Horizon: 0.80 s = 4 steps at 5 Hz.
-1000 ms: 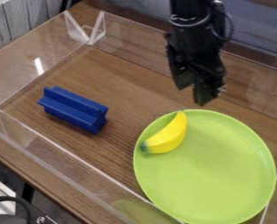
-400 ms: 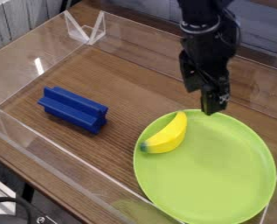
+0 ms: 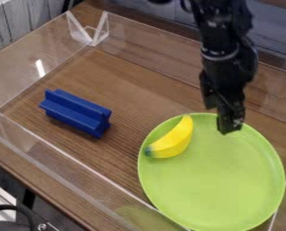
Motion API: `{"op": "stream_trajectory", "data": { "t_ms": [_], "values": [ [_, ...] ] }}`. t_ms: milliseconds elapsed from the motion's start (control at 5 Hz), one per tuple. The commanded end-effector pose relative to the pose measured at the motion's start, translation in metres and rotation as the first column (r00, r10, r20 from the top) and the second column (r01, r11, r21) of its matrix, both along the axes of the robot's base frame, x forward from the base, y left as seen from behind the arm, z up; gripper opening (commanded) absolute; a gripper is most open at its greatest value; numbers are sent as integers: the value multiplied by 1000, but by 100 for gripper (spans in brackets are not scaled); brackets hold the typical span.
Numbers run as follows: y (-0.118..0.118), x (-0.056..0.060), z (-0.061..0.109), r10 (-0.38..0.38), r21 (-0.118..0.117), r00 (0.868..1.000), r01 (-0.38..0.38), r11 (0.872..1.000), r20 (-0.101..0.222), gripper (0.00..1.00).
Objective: Remove the blue object from inside the green plate and put it on the table
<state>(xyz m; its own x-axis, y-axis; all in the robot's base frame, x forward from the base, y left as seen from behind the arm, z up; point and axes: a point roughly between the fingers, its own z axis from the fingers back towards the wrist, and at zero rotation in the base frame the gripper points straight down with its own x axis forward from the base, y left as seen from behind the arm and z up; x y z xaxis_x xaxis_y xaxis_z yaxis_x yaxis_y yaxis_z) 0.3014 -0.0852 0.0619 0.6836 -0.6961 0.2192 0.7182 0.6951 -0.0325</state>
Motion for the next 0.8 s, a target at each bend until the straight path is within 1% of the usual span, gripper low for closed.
{"op": "stream_trajectory", "data": {
  "t_ms": [0,200,400,600],
  "values": [
    [-4,9,-3,-61,5,997,61,998,54,100],
    [-5,13,-17,-90,14,994,90,996,61,100],
    [-7,10,-27,-171,29,983,169,985,73,100],
    [-11,7,-32,-222,39,971,220,975,84,100]
  ]
}}
